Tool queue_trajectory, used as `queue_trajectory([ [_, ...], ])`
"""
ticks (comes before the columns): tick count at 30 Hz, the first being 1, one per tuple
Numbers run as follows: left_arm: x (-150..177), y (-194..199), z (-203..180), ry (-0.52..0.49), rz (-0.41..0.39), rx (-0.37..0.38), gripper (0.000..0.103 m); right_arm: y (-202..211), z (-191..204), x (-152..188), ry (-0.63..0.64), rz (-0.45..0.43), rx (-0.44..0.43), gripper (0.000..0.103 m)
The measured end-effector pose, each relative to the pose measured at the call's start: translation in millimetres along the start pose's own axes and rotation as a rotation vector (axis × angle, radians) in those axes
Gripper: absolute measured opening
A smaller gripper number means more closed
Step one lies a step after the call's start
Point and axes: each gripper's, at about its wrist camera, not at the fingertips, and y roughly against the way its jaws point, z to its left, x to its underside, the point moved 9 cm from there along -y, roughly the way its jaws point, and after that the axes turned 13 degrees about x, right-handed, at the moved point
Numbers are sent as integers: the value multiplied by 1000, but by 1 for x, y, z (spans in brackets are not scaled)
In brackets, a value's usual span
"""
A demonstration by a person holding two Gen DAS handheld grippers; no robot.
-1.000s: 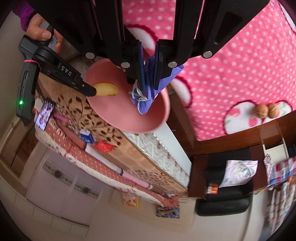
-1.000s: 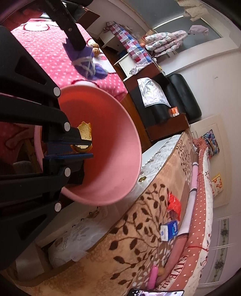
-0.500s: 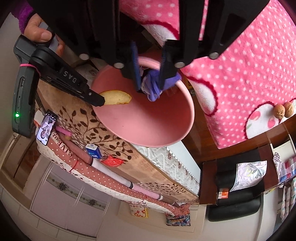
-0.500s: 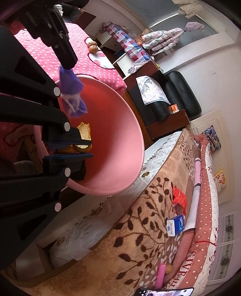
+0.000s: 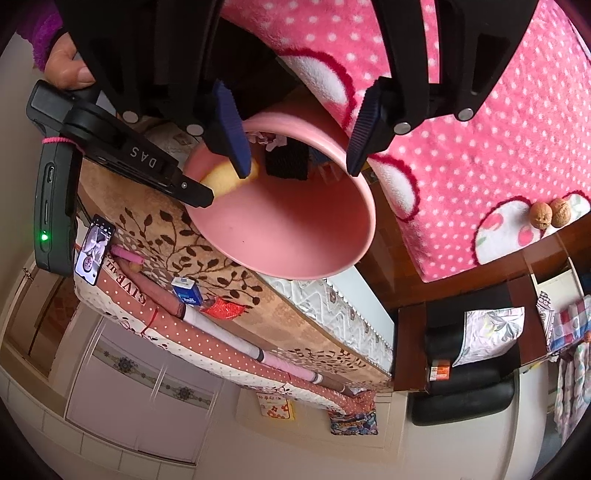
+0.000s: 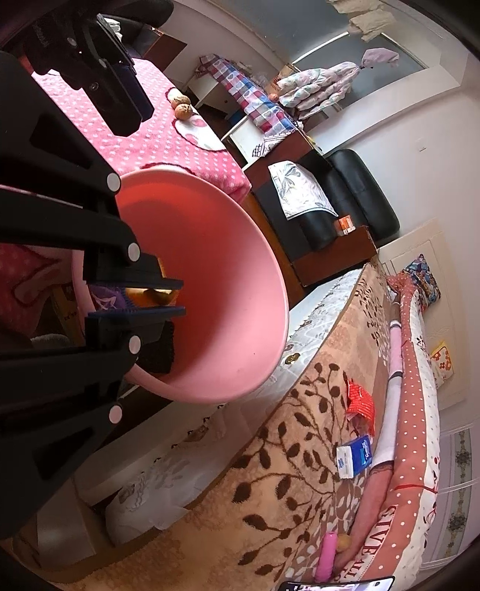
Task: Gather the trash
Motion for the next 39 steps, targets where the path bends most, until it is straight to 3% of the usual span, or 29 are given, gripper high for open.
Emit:
queue_trajectory([
  [3, 0, 4, 0, -2, -7, -7, 55, 4, 2, 0, 4, -8, -9, 25],
  [5, 0, 7, 0, -2, -14, -11, 56, 8, 4, 0, 12, -18, -14, 29],
  [19, 3, 34, 9, 9, -74, -103, 56, 30, 23, 22, 91, -39, -8, 29],
  [29, 9, 56, 13, 24, -119, -151, 50, 51, 44, 41, 153, -62, -21, 30],
  [34, 13, 67, 12, 18, -136, -169, 48, 63, 49, 43, 164, -87, -21, 39],
  [39, 17, 76, 10, 14, -150, -180, 48, 73, 52, 44, 174, -112, -10, 40],
])
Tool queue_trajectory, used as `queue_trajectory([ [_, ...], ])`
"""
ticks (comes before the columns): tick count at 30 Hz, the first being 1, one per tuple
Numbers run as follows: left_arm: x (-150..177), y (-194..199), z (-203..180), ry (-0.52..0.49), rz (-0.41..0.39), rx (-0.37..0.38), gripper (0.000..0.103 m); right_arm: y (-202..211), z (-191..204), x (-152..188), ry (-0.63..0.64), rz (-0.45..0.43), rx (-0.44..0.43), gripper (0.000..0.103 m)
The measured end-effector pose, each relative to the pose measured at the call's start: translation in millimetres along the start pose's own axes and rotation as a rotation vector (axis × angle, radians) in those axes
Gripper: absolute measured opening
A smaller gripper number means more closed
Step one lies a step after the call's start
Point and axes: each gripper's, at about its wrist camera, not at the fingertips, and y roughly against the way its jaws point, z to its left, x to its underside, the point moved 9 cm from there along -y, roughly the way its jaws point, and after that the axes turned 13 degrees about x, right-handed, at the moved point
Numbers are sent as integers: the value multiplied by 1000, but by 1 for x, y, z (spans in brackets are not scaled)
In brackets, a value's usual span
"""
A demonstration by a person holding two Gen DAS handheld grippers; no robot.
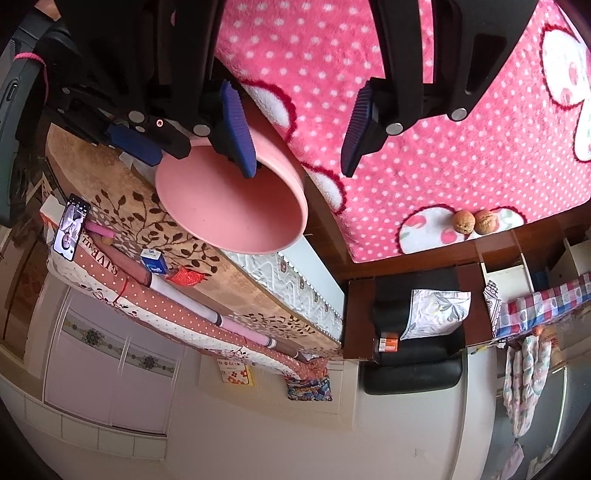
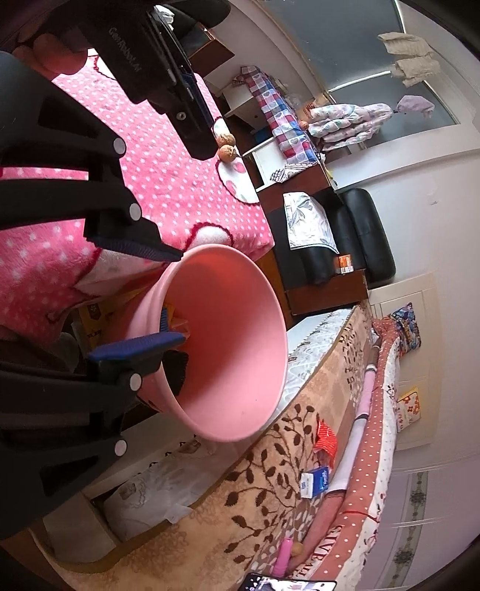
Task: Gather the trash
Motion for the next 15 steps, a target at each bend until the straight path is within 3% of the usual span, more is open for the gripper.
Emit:
queue_trajectory([
  [8, 4, 15, 3, 6, -28, -16, 47, 23, 3, -5, -3, -69, 12, 41],
  [15, 9, 22, 4, 7, -33, -24, 47, 30, 5, -4, -14, -79, 15, 41],
])
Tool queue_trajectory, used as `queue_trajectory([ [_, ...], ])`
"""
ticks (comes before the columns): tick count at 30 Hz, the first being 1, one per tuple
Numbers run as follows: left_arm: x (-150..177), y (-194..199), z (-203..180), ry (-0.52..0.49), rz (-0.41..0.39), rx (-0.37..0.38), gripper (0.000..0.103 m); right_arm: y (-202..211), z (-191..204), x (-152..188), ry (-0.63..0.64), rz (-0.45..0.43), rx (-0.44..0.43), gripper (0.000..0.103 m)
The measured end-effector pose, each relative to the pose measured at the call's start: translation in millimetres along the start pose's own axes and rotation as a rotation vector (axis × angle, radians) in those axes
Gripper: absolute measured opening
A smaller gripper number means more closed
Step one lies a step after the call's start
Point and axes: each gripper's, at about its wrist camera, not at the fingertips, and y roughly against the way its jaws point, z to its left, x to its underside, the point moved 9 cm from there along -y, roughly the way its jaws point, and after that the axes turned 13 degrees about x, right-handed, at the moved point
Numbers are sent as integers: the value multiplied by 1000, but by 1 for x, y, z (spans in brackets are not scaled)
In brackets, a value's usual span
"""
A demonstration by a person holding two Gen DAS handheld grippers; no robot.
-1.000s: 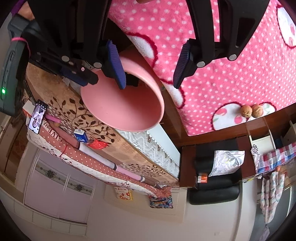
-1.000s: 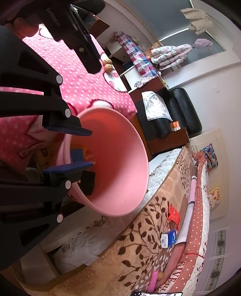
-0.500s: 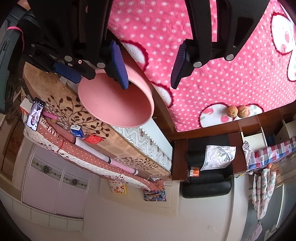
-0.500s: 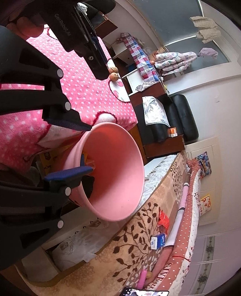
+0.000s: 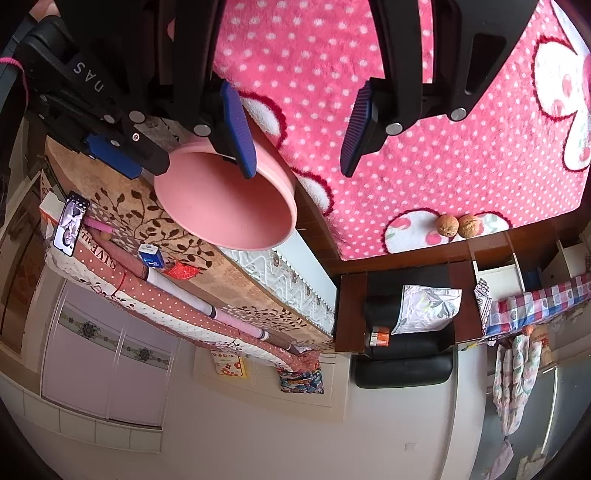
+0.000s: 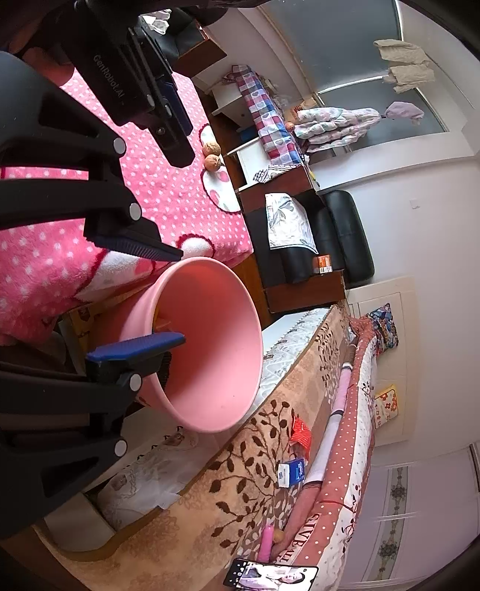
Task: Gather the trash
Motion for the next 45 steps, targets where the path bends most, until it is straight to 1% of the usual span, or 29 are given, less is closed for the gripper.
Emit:
queue_trajectory([
  [6, 4, 5, 1, -1, -5, -11, 47, 1, 5, 9, -2, 16, -12, 41],
  [14, 7, 11, 2, 3, -15, -21, 47, 4, 8, 13, 2, 17, -18, 41],
  [45, 17, 12, 8, 17, -6, -37, 47, -4, 12, 30, 2, 79, -34, 41],
])
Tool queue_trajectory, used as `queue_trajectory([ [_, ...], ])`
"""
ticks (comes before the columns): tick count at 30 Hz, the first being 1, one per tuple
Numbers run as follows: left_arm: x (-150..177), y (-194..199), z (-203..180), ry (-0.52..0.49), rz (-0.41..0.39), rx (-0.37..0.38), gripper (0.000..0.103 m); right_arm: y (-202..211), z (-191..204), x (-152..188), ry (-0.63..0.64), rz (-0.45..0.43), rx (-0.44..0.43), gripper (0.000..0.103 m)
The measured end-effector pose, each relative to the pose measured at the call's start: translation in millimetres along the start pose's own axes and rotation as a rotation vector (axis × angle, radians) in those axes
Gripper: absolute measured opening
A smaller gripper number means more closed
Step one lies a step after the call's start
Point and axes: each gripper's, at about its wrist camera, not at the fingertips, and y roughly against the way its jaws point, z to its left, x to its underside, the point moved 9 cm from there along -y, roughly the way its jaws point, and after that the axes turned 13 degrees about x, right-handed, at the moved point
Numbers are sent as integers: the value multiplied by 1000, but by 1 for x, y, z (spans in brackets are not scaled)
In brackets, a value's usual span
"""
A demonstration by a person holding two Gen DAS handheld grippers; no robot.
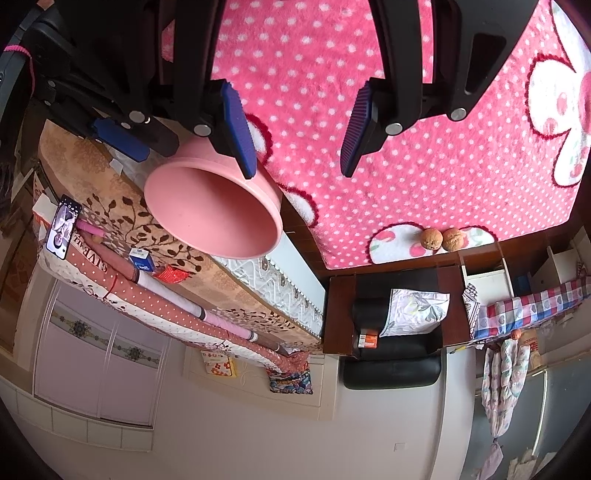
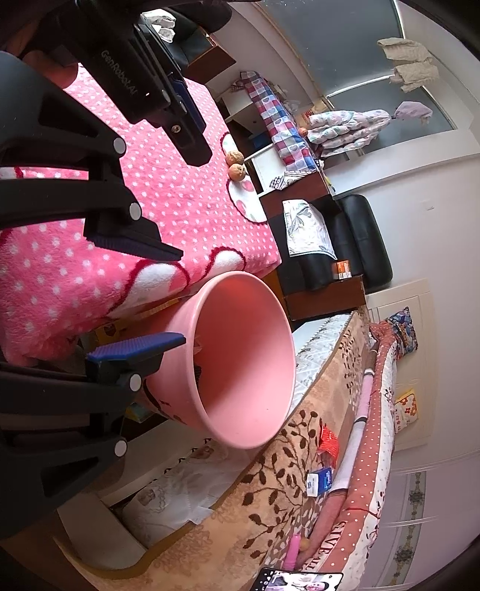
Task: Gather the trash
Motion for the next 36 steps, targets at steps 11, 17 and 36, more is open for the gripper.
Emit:
queue_trajectory([
  [11, 6, -2, 3, -12, 7, -23, 47, 0, 1, -1, -2, 0, 1, 41],
  [17, 6, -2, 3, -11, 9, -24, 47, 0, 1, 0, -1, 1, 1, 41],
  [36, 9, -5, 2, -11, 16, -23, 46, -3, 1, 2, 1, 11, 1, 41],
])
